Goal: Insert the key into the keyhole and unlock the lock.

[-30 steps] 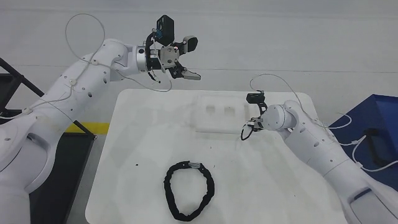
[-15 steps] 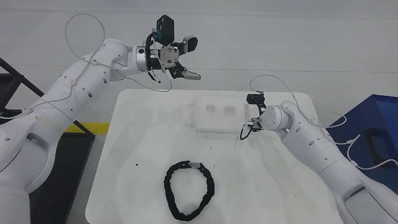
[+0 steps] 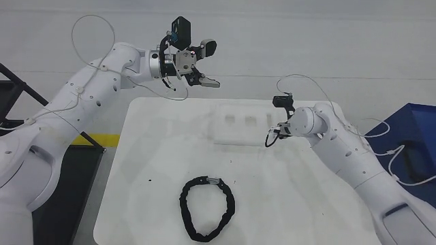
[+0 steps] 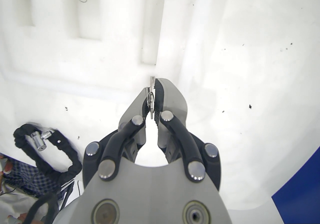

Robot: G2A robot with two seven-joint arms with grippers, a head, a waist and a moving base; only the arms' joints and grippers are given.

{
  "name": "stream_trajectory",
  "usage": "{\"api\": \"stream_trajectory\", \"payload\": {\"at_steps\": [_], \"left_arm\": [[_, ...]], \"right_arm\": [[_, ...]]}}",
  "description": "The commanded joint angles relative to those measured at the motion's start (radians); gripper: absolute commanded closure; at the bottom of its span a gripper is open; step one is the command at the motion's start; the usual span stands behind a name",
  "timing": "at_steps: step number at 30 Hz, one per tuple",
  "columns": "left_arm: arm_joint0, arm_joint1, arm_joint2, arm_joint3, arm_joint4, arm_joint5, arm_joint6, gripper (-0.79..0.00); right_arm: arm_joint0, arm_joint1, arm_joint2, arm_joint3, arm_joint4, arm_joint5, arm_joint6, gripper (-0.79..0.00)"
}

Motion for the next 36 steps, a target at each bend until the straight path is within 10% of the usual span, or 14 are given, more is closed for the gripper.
{"api": "stream_trajectory", "payload": {"at_steps": [1, 18, 36], "left_arm": [[0.000, 0.000, 0.000, 0.000, 0.000, 0.000, 0.000, -0.785], [0.000, 0.000, 0.000, 0.000, 0.000, 0.000, 0.000, -0.785], [0.000, 0.000, 0.000, 0.000, 0.000, 0.000, 0.000, -0.785]], "right_arm": [[-0.014, 0.011, 0.034, -0.033, 0.016, -0.012, 0.012, 0.000], [-0.236, 0.069, 0.324, -0.226, 0.607, -0.379, 0.151, 0.000], [-0.448, 0.144, 0.610, -0.459, 0.692, -0.356, 0.162, 0.000]]}}
